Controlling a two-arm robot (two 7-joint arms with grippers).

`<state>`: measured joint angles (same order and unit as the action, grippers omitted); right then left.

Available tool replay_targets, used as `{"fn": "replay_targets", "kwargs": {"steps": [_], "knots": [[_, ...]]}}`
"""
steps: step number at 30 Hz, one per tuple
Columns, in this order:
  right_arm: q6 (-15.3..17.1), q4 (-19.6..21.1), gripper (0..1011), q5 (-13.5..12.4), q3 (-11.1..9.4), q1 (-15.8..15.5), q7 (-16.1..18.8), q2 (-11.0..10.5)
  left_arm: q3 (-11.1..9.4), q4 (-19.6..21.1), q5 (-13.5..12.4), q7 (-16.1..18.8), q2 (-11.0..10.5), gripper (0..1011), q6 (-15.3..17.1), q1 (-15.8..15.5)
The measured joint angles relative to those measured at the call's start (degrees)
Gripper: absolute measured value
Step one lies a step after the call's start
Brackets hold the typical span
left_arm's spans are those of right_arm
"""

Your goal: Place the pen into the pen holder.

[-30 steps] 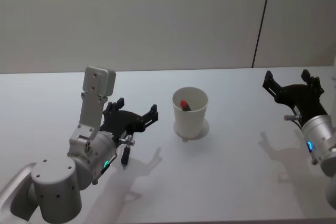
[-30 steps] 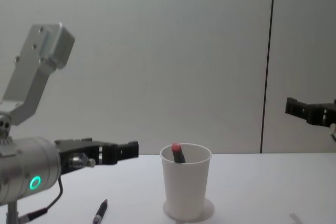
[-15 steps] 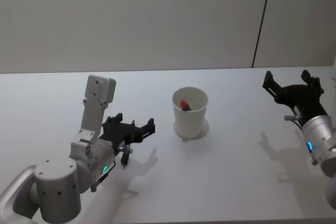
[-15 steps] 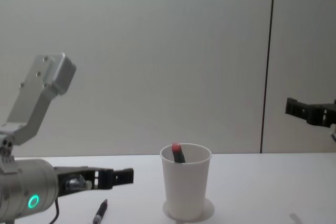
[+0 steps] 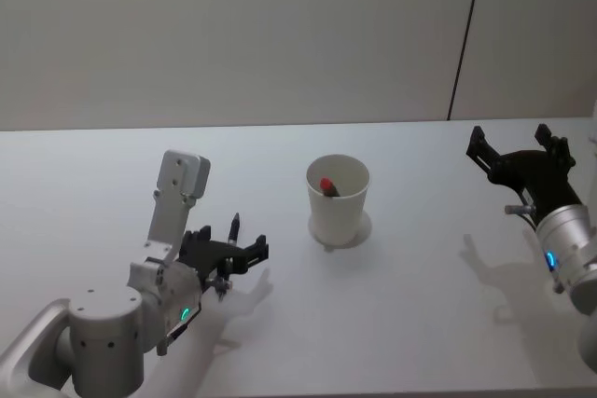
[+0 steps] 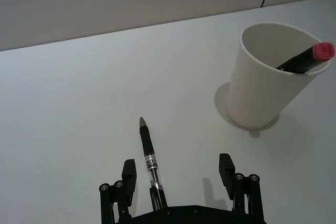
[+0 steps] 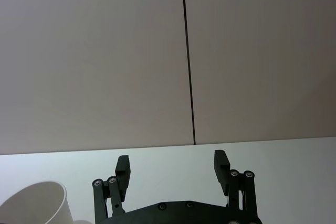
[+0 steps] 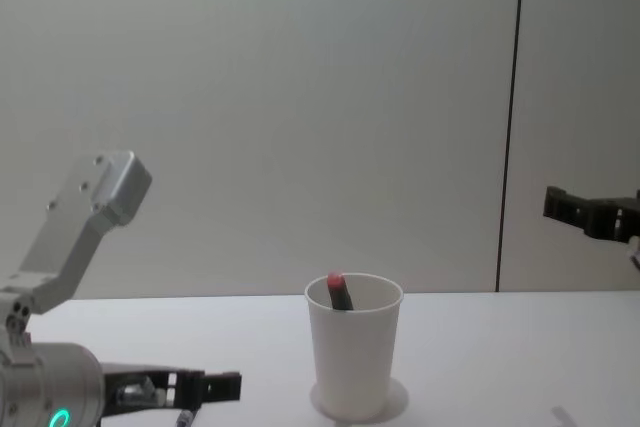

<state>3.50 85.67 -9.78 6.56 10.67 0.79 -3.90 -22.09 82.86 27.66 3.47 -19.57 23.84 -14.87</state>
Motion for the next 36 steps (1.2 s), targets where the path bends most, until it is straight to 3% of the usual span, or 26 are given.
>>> {"fn": "replay_targets", "kwargs": {"steps": [18,26,29,36], "knots": [[0.00,0.00,1002,0.00,0.00,0.00,0.00,0.00,-0.38,-2.36,-2.26,0.71,0.77,983,4.00,-0.40],[0.00,0.00,1002,0.00,0.00,0.00,0.00,0.00,-0.44,-3.32,-3.07,0.83,1.11,809,5.00,-0.63],[0.00,0.00,1002,0.00,0.00,0.00,0.00,0.00,-0.44,-3.80,-3.46,0.85,1.25,671,5.17,-0.76],[0.00,0.00,1002,0.00,0.00,0.00,0.00,0.00,-0.41,-4.70,-4.08,0.85,1.52,469,5.35,-0.94]]}}
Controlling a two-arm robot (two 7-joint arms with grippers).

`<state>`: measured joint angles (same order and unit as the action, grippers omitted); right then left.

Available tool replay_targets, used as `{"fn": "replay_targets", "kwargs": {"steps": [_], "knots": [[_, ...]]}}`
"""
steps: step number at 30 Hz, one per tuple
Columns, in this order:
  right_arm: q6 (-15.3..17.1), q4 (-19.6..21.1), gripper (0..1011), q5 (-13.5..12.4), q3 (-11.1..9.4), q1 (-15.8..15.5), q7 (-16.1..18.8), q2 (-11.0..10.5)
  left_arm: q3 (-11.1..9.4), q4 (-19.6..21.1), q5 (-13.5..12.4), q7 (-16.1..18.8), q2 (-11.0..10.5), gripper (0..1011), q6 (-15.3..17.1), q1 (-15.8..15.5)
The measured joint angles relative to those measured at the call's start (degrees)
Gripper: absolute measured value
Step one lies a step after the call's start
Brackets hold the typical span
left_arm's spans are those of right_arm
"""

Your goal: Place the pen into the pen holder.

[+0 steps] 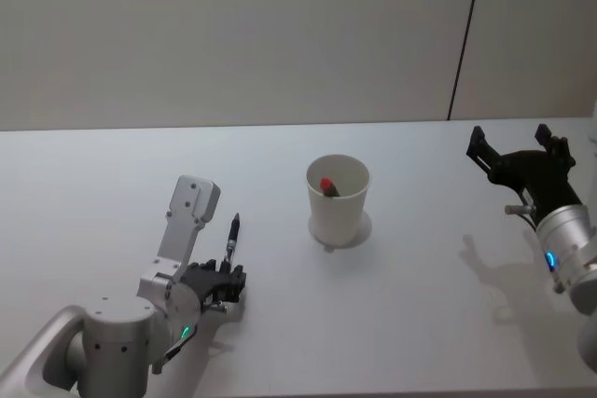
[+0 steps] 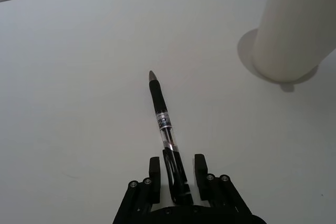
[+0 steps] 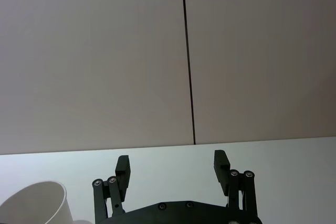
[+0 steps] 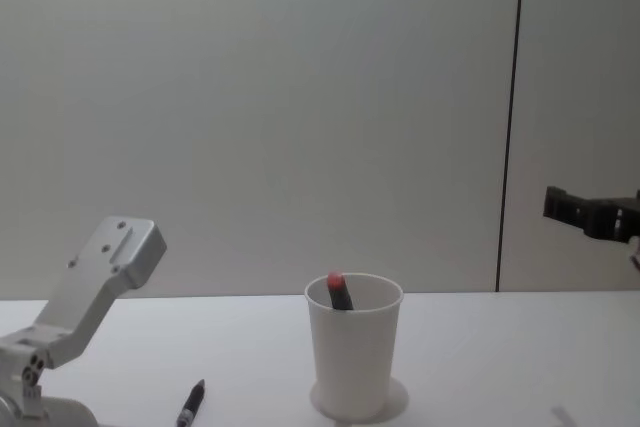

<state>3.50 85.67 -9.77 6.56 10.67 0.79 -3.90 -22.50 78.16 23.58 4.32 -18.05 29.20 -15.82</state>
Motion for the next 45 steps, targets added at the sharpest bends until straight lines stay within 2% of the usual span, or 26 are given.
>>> {"fn": "replay_targets", "kwargs": {"steps": [8,28,35,45], "knots": [[0.00,0.00,1002,0.00,0.00,0.00,0.00,0.00,0.08,-0.91,-0.68,-0.01,0.32,200,0.25,-0.28],[0.00,0.00,1001,0.00,0.00,0.00,0.00,0.00,0.28,-0.83,-1.68,0.39,0.67,182,0.20,0.13],[0.00,0.00,1002,0.00,0.00,0.00,0.00,0.00,0.52,1.39,-2.37,1.82,0.23,181,-1.23,0.99],[0.00,0.00,1002,0.00,0.00,0.00,0.00,0.00,0.93,6.92,-5.22,4.13,-0.63,181,-3.98,2.19]]}}
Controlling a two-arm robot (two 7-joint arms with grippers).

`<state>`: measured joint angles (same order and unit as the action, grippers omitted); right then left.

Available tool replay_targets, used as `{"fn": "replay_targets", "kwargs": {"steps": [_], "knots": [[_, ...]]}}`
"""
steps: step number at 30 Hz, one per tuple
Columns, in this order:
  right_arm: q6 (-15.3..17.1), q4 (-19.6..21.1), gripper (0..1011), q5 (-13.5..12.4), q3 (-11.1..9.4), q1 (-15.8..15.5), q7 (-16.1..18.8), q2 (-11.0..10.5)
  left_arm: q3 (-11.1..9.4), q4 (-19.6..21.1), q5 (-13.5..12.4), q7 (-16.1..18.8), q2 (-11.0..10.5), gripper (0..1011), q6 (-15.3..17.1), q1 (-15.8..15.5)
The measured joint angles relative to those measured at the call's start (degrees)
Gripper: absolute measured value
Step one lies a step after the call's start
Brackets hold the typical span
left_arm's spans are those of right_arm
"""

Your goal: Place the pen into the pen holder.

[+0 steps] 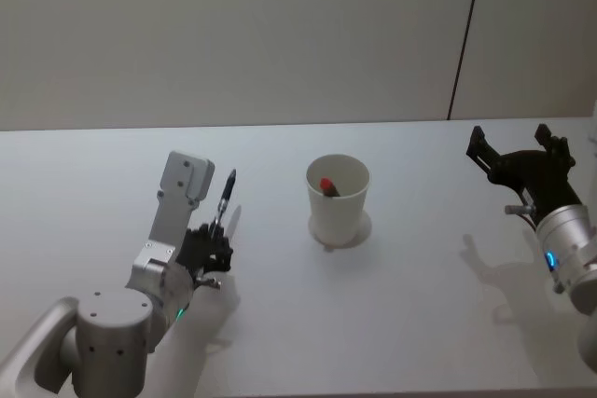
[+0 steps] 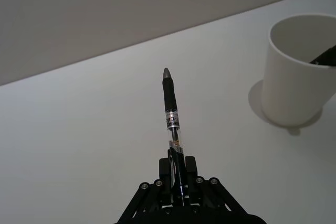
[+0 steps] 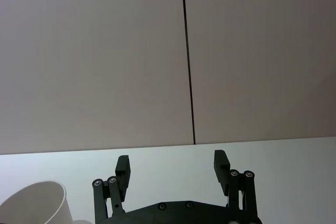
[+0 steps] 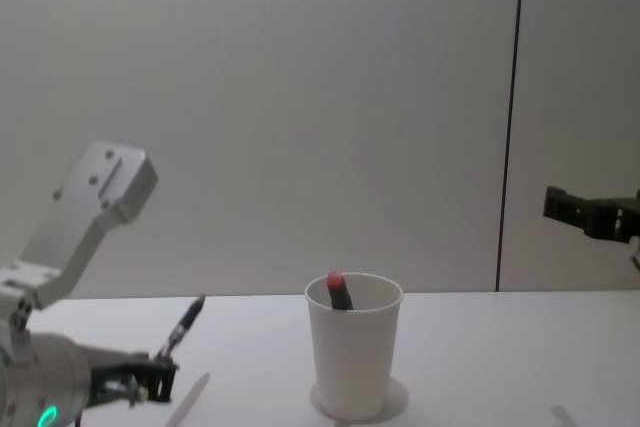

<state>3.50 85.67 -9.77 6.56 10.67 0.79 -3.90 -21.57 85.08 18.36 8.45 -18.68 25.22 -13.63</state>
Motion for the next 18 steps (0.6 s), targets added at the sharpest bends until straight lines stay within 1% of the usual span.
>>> {"fn": "replay_targets", "kwargs": {"steps": [5,8,11,15,16,18], "knots": [[0.00,0.00,1002,0.00,0.00,0.00,0.00,0.00,0.13,2.30,-1.63,0.54,-0.36,181,-1.38,0.37],[0.00,0.00,1002,0.00,0.00,0.00,0.00,0.00,0.20,3.83,-3.14,0.65,-0.61,181,-3.04,0.60],[0.00,0.00,1002,0.00,0.00,0.00,0.00,0.00,0.24,4.66,-4.03,0.65,-0.79,181,-4.14,0.72],[0.00,0.00,1002,0.00,-0.01,0.00,0.00,0.00,0.30,5.70,-5.61,0.09,-1.05,181,-6.51,0.88],[0.00,0.00,1002,0.00,0.00,0.00,0.00,0.00,0.33,6.05,-6.33,-0.36,-1.17,181,-7.69,0.91],[0.00,0.00,1002,0.00,0.00,0.00,0.00,0.00,0.36,6.28,-6.87,-0.83,-1.28,181,-8.81,0.94]]}}
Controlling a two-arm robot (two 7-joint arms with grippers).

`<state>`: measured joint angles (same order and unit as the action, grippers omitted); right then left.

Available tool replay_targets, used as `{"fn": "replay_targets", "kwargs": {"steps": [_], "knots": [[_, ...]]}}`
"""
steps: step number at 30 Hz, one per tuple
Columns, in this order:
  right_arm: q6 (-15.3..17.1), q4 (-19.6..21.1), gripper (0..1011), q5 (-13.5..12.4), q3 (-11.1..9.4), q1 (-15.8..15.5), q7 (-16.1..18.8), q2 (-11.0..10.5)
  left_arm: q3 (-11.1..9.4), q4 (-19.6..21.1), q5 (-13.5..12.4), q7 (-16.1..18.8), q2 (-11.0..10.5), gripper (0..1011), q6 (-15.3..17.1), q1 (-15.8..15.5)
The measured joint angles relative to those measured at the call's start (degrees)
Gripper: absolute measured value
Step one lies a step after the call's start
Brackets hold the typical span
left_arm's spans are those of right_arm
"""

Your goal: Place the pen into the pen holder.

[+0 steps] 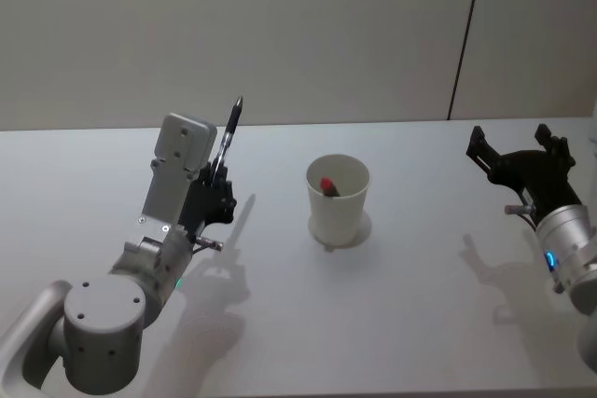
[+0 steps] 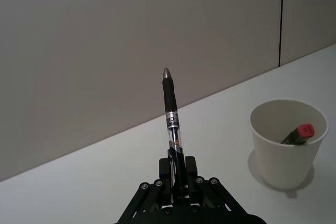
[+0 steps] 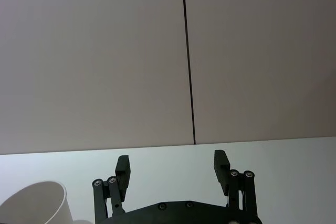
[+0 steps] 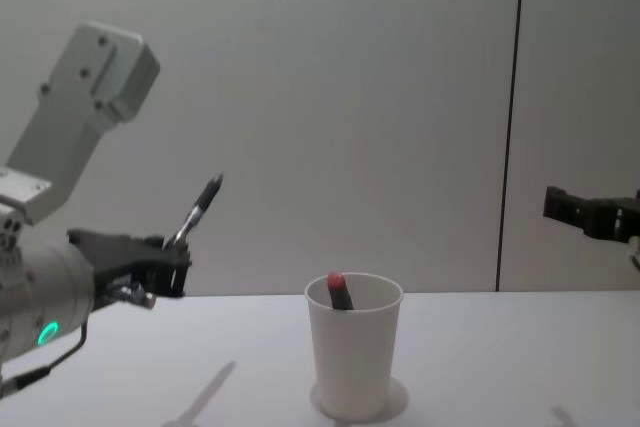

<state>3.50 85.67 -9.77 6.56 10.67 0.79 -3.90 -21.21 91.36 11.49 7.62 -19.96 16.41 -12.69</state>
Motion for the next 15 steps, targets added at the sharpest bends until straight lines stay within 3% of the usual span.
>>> {"fn": "replay_targets", "kwargs": {"steps": [15], "knots": [[0.00,0.00,1001,0.00,0.00,0.00,0.01,0.00,0.51,-0.62,-3.36,-8.74,-0.82,181,-14.10,-0.73]]}}
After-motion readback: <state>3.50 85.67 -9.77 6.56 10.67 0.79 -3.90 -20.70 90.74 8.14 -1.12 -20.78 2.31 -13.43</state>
